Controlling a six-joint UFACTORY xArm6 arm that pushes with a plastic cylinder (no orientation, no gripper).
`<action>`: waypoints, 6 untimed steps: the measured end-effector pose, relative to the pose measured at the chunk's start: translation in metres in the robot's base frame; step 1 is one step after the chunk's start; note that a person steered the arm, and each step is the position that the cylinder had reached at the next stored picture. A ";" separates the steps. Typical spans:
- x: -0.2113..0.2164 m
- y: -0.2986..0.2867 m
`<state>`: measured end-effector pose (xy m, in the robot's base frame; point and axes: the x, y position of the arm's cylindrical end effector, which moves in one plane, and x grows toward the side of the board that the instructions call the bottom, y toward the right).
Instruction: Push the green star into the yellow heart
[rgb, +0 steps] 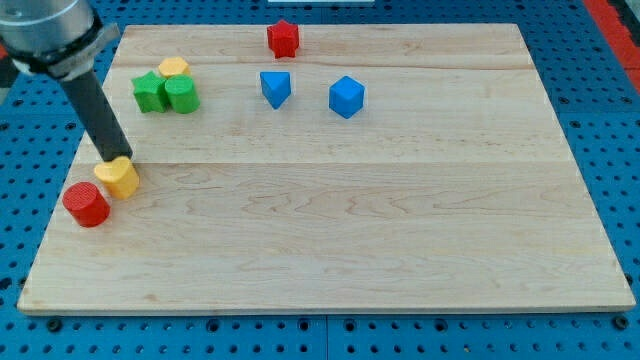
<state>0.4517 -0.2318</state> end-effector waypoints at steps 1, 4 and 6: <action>0.012 0.000; -0.038 0.023; -0.073 0.038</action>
<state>0.3791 -0.1933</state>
